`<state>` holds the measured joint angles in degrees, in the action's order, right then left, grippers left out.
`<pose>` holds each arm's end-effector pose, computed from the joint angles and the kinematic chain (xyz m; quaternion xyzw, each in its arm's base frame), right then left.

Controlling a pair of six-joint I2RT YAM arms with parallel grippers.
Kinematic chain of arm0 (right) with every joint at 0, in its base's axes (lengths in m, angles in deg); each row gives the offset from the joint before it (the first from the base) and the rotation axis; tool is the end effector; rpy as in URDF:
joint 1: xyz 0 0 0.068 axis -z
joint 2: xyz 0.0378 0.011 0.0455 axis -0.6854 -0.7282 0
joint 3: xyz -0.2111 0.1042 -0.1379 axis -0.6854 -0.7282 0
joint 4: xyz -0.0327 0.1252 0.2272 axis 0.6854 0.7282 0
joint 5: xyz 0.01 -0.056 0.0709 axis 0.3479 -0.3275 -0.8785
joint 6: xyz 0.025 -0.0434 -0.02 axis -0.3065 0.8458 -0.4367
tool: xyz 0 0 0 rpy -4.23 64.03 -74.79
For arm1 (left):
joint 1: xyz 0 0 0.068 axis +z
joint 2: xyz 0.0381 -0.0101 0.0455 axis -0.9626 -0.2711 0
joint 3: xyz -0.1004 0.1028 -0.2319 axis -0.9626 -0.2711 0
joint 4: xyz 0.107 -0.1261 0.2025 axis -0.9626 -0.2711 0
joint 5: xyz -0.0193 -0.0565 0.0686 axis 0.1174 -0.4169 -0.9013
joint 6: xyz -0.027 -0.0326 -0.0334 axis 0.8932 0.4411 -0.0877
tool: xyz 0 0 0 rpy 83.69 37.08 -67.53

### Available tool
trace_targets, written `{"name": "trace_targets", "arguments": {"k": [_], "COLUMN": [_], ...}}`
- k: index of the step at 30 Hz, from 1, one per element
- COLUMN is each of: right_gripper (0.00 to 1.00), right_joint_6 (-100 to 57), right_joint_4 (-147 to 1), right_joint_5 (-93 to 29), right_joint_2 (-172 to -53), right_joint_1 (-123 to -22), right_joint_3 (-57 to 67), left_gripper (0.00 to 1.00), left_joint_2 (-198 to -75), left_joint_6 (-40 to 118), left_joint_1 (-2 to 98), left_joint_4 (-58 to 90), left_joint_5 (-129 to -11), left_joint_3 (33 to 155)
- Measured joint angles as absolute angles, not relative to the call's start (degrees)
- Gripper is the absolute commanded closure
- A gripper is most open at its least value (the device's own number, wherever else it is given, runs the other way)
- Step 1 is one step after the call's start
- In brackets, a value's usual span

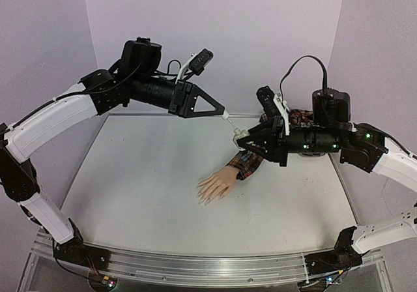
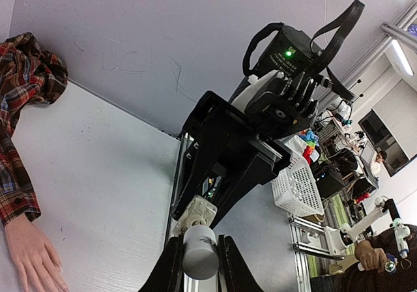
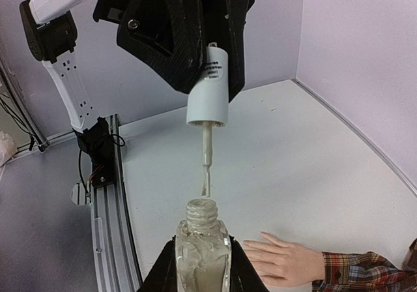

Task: Paint the nails
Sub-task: Close the nail polish bottle cap on the nail polish bottle.

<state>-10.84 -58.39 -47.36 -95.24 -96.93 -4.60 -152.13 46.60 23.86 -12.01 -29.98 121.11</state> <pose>0.1367 0.2096 0.3956 -0.4783 0.6113 0.4017 0.4860 0.2024 -0.2863 0.4444 0.4322 0.6422 -0.5790 0.2561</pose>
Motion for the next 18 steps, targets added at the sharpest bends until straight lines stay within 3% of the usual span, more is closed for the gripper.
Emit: {"name": "trace_targets", "arguments": {"k": [18], "right_gripper": [1.0], "right_joint_6": [-10.4], "right_joint_4": [-58.4], "right_joint_5": [-47.3], "right_joint_2": [-95.6], "right_joint_1": [-96.9], "right_joint_3": [-3.6], "left_gripper": [1.0], "left_joint_2": [-152.1], "left_joint_6": [47.1], "left_joint_1": [23.9], "left_joint_4": [-10.5], "left_joint_5": [-29.3], "left_joint_3": [120.3]}}
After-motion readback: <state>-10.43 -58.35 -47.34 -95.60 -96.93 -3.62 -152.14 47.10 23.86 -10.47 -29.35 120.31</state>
